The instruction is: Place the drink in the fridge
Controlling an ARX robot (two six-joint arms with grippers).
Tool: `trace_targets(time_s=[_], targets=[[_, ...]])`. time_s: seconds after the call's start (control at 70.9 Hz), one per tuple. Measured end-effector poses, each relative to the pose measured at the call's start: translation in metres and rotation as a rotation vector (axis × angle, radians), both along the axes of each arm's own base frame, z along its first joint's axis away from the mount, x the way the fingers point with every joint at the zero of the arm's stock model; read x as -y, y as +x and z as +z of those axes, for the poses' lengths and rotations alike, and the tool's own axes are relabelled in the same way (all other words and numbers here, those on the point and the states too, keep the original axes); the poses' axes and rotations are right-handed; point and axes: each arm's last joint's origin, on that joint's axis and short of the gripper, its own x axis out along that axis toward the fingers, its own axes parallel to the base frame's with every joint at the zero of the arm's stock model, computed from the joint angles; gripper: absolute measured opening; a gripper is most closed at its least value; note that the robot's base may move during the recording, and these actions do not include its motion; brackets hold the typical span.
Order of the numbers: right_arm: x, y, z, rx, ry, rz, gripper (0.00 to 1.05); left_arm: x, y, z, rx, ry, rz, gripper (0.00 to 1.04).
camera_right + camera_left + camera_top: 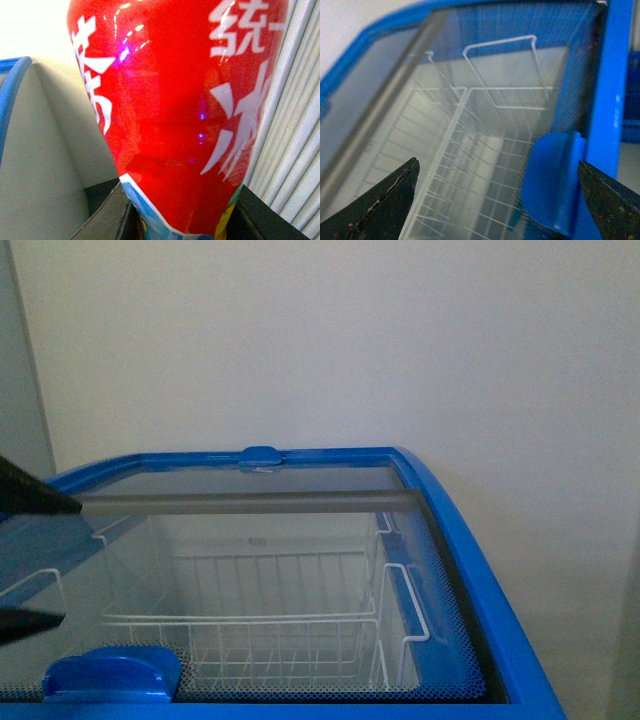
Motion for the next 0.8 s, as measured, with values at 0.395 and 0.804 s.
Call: trace_targets(time_s=[0.395,0.804], targets=[[0.0,0.0,0.0,0.0,0.0,0.001,0.35,0.003,0.0,-0.016,0.01,0.107,-0.05,0.96],[0.0,0.0,0.0,0.0,0.0,0.001,0.35,0.012,0.023,-0.03,0.074,0.145,-0.052,0.97]])
